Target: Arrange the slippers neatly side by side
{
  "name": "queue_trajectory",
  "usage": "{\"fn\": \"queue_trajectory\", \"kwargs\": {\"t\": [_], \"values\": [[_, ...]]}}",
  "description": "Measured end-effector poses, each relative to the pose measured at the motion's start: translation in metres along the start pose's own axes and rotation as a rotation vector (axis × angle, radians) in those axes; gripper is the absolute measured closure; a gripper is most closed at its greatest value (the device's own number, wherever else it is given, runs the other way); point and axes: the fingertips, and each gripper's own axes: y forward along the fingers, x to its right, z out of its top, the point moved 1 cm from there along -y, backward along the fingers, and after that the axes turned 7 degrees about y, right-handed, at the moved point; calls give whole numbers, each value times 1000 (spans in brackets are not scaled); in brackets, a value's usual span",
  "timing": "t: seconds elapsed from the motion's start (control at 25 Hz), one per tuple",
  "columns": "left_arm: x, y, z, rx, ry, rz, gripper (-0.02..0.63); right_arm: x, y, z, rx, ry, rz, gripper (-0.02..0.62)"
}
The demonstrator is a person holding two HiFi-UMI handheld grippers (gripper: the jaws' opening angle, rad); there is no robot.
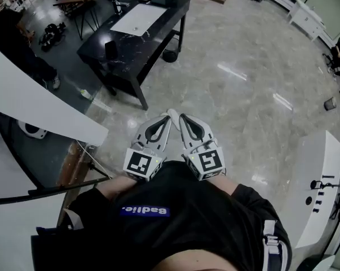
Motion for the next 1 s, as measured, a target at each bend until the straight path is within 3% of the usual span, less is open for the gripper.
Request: {"fn": "queue_trajectory", "kwargs": {"t": [0.16, 0.36, 0.56, 0.72, 0.88, 1.0], "values": [[2, -1, 0, 2, 2, -2, 620, 0, -2, 0, 0, -2, 5, 595], [2, -5, -8, -57, 3, -6, 620, 2, -3, -2, 5, 30, 15, 595], [-9, -9, -12, -20, -27, 33, 620, 12, -3, -6, 28, 63, 27, 595], [-35, -17, -30, -47, -6, 71, 620, 24, 13, -23, -23, 88, 16, 595], [-52, -43, -47, -128, -70, 130, 620, 15, 24, -45, -98, 102, 28, 595], [-77, -50, -54, -88, -59, 175, 620, 10, 42, -53, -115, 52, 32, 595]]}}
